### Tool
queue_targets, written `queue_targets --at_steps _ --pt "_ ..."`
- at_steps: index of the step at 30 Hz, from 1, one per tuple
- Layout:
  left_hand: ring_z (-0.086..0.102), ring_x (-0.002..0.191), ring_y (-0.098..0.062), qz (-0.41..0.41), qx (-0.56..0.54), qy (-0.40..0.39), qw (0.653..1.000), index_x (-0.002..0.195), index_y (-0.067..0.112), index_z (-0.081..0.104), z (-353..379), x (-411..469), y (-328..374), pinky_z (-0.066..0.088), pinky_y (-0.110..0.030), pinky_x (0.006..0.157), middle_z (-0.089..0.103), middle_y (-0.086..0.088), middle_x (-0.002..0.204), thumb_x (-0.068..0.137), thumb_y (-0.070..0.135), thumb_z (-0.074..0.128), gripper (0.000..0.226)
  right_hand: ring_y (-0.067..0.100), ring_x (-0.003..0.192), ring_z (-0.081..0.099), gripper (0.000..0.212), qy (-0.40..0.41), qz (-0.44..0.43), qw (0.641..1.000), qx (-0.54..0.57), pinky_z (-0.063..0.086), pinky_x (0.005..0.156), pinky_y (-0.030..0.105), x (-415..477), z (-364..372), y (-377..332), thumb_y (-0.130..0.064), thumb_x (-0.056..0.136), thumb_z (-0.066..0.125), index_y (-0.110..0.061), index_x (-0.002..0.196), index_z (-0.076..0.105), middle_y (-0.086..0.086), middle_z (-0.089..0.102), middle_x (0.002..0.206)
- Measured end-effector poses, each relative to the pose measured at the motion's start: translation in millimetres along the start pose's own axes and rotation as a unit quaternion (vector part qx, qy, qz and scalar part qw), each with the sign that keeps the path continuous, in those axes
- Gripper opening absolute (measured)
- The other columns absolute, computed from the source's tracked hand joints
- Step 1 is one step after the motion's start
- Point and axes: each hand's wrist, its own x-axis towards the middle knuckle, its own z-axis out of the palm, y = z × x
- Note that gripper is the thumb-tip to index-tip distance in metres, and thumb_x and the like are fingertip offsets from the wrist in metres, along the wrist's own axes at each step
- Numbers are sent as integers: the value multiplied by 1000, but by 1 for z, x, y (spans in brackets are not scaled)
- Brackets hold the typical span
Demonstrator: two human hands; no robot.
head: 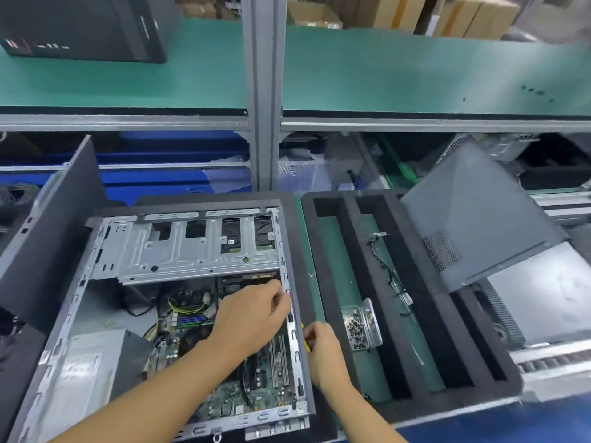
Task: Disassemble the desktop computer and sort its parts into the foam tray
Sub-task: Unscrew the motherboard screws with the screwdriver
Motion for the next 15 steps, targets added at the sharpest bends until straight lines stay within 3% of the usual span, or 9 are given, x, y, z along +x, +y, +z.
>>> queue_targets --at_steps 2,4,6,8,10,12,15 --pt "51 54 -5 -13 0 -3 1000 74 29 46 2 -7 -6 37 -24 47 54 9 57 97 48 36 31 20 88 52 14 -41 -5 996 -73 45 83 35 7 -1 -3 -10 95 49 -22 87 50 0 54 95" --pt "51 52 -4 -31 -9 -7 999 74 31 45 1 -12 -13 35 -23 47 53 9 56 98 46 37 30 24 98 56 9 -53 -9 991 -125 45 87 33 13 -5 -4 -17 98 47 -20 93 53 2 54 104" --pt "51 52 -3 -52 -18 -9 998 76 32 46 -4 -17 -22 38 -23 48 54 10 57 99 47 37 29 24 92 54 16 -28 -24 995 -98 43 80 26 16 -10 -10 -19 101 44 -16 88 53 3 49 100" --pt "52 53 -3 -71 -26 3 997 77 33 47 -11 -21 -32 41 -22 50 54 10 59 99 47 37 28 24 79 50 31 53 -53 997 -20 37 64 18 16 -19 -27 -23 103 41 -14 74 47 6 48 85" --pt "51 53 -2 -95 -54 19 994 79 34 48 -19 -23 -43 37 -23 48 54 10 59 100 46 39 26 22 71 49 33 121 -115 984 63 36 59 21 14 -28 -55 -31 101 39 -15 73 46 6 51 76" --pt "50 51 -4 -126 -111 31 985 82 35 49 -29 -25 -53 35 -25 47 56 10 60 100 44 41 22 12 67 52 30 108 -195 971 91 39 59 20 11 -32 -90 -39 96 38 -25 73 52 -2 56 73" --pt "56 56 -9 -160 -209 62 963 90 33 53 -44 -30 -71 46 -33 54 63 5 69 101 41 43 17 10 67 54 31 52 -272 959 52 40 59 21 6 -22 -140 -47 94 38 -30 74 56 -5 59 73"
